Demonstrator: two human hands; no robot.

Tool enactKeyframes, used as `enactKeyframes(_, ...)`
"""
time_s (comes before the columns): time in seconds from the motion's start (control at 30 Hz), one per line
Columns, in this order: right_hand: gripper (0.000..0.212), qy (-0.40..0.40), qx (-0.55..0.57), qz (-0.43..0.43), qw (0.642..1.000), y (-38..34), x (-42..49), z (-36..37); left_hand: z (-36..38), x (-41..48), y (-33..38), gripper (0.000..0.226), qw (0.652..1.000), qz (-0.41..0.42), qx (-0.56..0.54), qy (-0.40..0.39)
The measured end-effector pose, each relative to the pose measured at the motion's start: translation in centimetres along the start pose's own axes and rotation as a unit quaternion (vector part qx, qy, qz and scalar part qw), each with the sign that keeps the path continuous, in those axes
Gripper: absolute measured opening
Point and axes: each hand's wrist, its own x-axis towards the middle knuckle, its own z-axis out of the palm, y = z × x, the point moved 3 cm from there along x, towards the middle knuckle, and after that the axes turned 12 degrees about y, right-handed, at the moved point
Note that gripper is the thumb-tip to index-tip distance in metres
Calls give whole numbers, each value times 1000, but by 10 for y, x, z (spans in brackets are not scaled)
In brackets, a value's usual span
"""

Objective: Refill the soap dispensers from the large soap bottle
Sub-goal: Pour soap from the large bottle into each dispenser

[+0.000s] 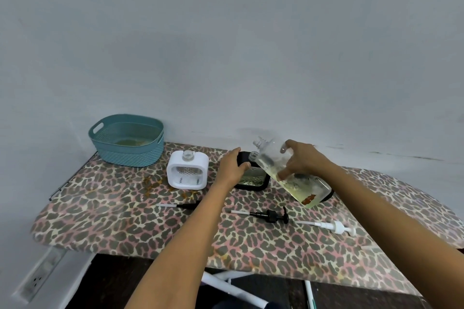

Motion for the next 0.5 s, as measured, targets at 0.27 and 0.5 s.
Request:
enactKeyframes(0.27, 70, 54, 124, -5, 991, -14, -9, 4, -47, 0, -8, 46, 988, 18, -65, 140)
enactKeyframes(0.5, 71, 55, 137, -33, 989, -55, -18, 18, -103, -9, -33, 43, 974, 28, -3, 223)
